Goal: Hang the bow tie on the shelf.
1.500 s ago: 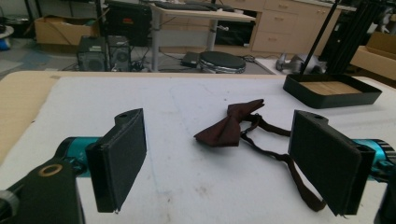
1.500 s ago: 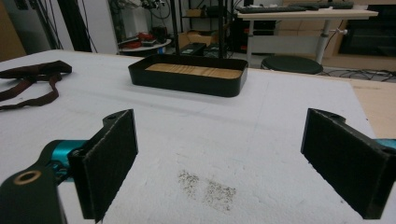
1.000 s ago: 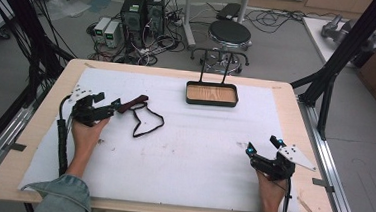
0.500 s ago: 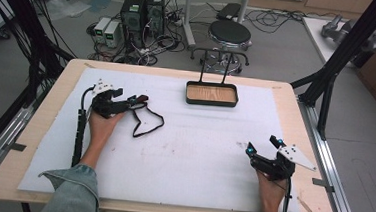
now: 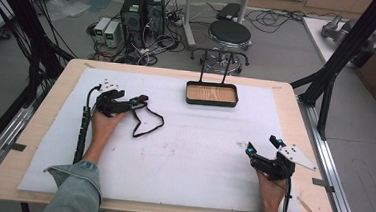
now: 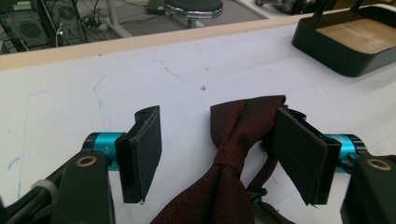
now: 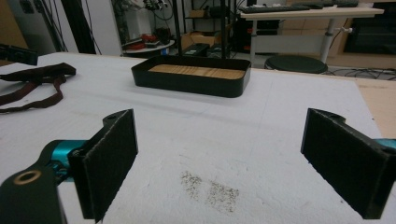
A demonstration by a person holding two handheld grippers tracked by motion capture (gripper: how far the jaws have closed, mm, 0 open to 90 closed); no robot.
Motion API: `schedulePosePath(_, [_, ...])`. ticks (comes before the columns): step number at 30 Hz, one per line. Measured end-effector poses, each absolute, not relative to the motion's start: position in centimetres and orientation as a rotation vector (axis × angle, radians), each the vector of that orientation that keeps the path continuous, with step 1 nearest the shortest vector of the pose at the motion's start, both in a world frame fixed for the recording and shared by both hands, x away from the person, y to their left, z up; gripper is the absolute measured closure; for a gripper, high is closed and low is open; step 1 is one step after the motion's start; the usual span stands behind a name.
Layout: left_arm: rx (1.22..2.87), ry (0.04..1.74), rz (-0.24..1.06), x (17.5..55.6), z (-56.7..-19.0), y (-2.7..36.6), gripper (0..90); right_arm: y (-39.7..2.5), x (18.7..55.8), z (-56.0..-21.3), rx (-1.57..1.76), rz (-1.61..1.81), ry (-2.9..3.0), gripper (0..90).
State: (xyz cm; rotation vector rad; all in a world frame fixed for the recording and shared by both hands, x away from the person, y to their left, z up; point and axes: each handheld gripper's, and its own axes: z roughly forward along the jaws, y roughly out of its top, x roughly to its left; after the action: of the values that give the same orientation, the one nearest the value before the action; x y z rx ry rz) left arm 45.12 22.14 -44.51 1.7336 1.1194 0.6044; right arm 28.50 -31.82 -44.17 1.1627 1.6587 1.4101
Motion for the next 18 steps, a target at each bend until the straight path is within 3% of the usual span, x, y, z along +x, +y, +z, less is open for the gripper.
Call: schedulePosePath(18, [1.824,1.102,0.584,45.55,-44.68,21.61,49.4,-31.80,28.52,-44.19,1.163,1.407,1.660,9.9])
